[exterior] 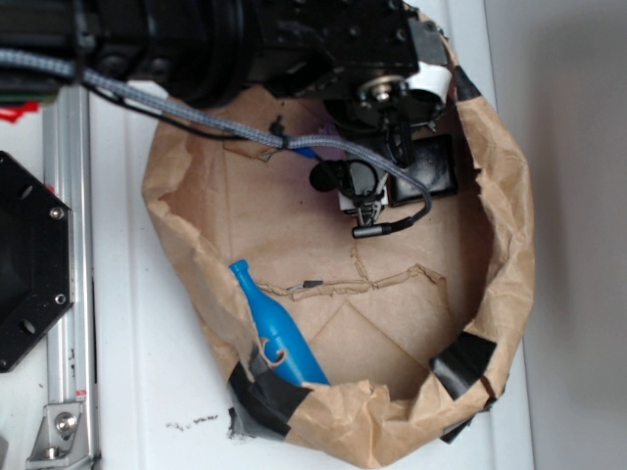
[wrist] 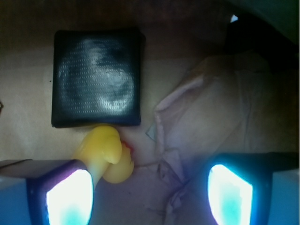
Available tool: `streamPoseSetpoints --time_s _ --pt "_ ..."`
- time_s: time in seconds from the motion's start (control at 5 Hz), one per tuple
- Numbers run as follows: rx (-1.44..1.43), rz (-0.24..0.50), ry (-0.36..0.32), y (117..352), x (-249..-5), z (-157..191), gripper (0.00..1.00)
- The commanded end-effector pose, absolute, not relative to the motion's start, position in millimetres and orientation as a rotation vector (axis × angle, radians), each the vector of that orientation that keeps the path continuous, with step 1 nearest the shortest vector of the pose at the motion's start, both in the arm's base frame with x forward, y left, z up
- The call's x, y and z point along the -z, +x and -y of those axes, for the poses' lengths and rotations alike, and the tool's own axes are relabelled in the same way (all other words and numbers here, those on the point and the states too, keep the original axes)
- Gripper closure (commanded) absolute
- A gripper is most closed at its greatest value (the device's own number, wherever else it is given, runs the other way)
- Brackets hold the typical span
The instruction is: Grab the yellow duck.
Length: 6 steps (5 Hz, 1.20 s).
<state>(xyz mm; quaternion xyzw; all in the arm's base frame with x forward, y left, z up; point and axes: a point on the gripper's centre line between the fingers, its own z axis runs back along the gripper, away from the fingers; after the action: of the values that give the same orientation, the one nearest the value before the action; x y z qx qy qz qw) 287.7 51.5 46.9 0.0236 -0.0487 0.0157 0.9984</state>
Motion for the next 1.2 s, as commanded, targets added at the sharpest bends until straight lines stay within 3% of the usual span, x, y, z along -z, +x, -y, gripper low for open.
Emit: streamPoseSetpoints --time_s 0.0,0.4,0.6,0.8,1.0 --pt "-0.02 0.154 0.059 299.7 -56.5 -49.1 0.0" --pt "-0.029 0.098 0.113 304.1 -39.4 -56.3 0.0" --pt "-0.006 0.039 0.076 306.2 -25.0 -52.3 0.0" --pt "0.069 -0.048 -0.01 301.0 -20.7 -29.3 0.0" --pt "0.119 -0.092 -0.051 297.5 -20.9 -19.7 0.0"
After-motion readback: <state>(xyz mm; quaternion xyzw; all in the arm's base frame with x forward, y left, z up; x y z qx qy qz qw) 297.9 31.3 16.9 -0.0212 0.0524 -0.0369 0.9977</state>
